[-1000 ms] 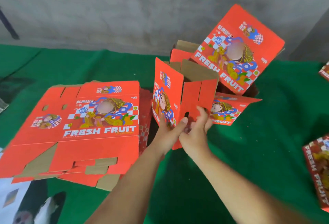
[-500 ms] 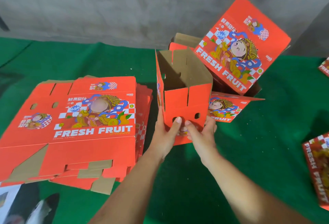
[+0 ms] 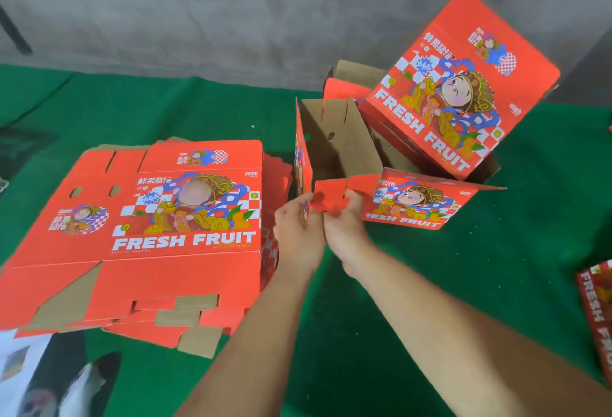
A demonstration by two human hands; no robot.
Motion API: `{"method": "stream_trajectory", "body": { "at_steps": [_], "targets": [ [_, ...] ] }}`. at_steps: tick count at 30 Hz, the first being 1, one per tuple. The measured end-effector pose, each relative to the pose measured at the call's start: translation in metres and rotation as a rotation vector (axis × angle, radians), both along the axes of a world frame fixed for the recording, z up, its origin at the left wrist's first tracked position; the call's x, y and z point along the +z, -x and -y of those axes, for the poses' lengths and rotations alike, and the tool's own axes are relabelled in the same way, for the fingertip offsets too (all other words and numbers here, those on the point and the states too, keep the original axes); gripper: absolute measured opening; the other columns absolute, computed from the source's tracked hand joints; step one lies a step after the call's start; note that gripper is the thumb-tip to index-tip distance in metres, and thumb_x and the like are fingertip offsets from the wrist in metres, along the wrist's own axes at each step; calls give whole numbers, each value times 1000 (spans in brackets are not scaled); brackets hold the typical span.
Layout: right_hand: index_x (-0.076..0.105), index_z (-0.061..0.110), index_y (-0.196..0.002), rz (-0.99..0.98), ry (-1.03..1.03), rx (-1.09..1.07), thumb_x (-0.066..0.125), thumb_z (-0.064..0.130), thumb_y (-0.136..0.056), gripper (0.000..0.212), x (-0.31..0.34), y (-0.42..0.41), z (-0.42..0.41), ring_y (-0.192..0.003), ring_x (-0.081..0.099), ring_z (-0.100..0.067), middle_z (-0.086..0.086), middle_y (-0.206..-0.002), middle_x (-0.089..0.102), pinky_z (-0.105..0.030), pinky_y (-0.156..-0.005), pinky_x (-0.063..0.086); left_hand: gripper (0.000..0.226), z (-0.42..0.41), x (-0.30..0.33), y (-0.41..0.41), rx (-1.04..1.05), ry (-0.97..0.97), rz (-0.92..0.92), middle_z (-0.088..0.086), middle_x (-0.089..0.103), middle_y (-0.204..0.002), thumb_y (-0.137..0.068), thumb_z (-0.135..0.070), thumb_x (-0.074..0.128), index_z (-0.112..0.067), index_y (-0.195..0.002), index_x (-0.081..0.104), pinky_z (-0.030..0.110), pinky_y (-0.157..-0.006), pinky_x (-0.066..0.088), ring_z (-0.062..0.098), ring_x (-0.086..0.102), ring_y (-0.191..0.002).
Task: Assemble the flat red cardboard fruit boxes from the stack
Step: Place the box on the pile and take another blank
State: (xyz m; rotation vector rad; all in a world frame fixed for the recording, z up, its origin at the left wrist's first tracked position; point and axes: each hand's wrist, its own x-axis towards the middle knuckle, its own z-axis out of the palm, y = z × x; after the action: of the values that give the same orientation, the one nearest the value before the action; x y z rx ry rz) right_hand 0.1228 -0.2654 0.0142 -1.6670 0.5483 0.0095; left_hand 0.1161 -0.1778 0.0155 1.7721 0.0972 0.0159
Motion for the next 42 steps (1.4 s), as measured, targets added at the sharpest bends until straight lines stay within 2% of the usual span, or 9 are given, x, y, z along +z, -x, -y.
{"method": "stream_trajectory", "body": {
  "at_steps": [4, 7, 11, 15, 21, 30, 33, 37, 42],
  "targets": [
    [53, 28, -140, -93, -53, 152, 54, 13, -101, 42, -11, 11, -26, -92, 68, -18, -5, -113, 70, -40, -93, 59, 45, -36, -22, 12, 116, -455, 113, 4, 55, -144, -91, -32, 52, -24, -135, 64, 46, -122, 26, 32, 43, -141],
    [53, 32, -130, -147, -90, 229, 58, 16, -102, 33, -9, 22, -39, -81, 66, -17, 3, -97, 67, -29, -74, 56, 75, -68, -48, 17, 17, -933, -137, 8, -2, -173, -97, -43, 53, -36, -163, 15, 50, -126, -4, 39, -6, -158],
    [48, 38, -120, -206, -51, 324, 61, 28, -103, 24, -7, 37, -54, -96, 69, -19, 7, -99, 65, -31, -84, 59, 76, -89, -61, 32, -61, -1091, -89, 2, -7, -174, -104, -27, 48, -33, -165, 4, 46, -129, 5, 37, -5, -158],
    [57, 33, -100, -237, -133, 310, 62, 32, -102, 6, -9, 43, -60, -96, 72, -21, 2, -103, 76, -39, -94, 58, 69, -82, -40, 46, -81, -992, -13, 12, 16, -170, -100, -14, 48, -22, -163, 22, 45, -130, 6, 37, 6, -159],
    [73, 19, -117, -119, -397, 206, 56, 25, -106, 21, 18, 44, -54, -101, 77, -25, -7, -111, 79, -41, -91, 62, 61, -47, 2, 97, -25, -607, 214, 17, 42, -160, -101, -7, 45, -7, -160, 29, 41, -129, 13, 36, 26, -154],
    [64, 13, -133, 161, -470, 122, 52, 17, -108, 28, 67, 86, 47, -96, 75, -23, -11, -118, 75, -44, -91, 58, 67, -52, 22, 126, -29, -525, 302, 11, 20, -171, -93, -43, 53, -24, -157, 43, 54, -128, 7, 27, 13, -159],
    [59, 18, -143, 96, -420, 106, 60, 21, -107, 36, 71, 118, 111, -119, 66, -13, 3, -136, 64, -42, -109, 50, 75, -73, 13, 128, 195, -582, 219, 19, 8, -171, -93, -48, 57, -25, -161, 35, 59, -125, 7, 36, 9, -157],
    [52, 14, -149, 194, -513, 73, 46, 23, -107, 44, 61, 166, 179, -136, 57, -34, -13, -147, 61, -56, -113, 44, 90, -92, 7, 125, 238, -503, 67, 20, 17, -170, -88, -58, 48, -17, -164, 23, 49, -126, 8, 34, 15, -156],
    [56, 12, -144, 119, -475, -59, 46, 23, -108, 40, 47, 224, 231, -130, 59, -43, -21, -141, 63, -61, -111, 44, 57, -66, 16, 139, 82, -211, 21, 14, 69, -113, -86, -57, 53, -16, -124, 61, 54, -100, 46, 27, 64, -107]
  ]
}}
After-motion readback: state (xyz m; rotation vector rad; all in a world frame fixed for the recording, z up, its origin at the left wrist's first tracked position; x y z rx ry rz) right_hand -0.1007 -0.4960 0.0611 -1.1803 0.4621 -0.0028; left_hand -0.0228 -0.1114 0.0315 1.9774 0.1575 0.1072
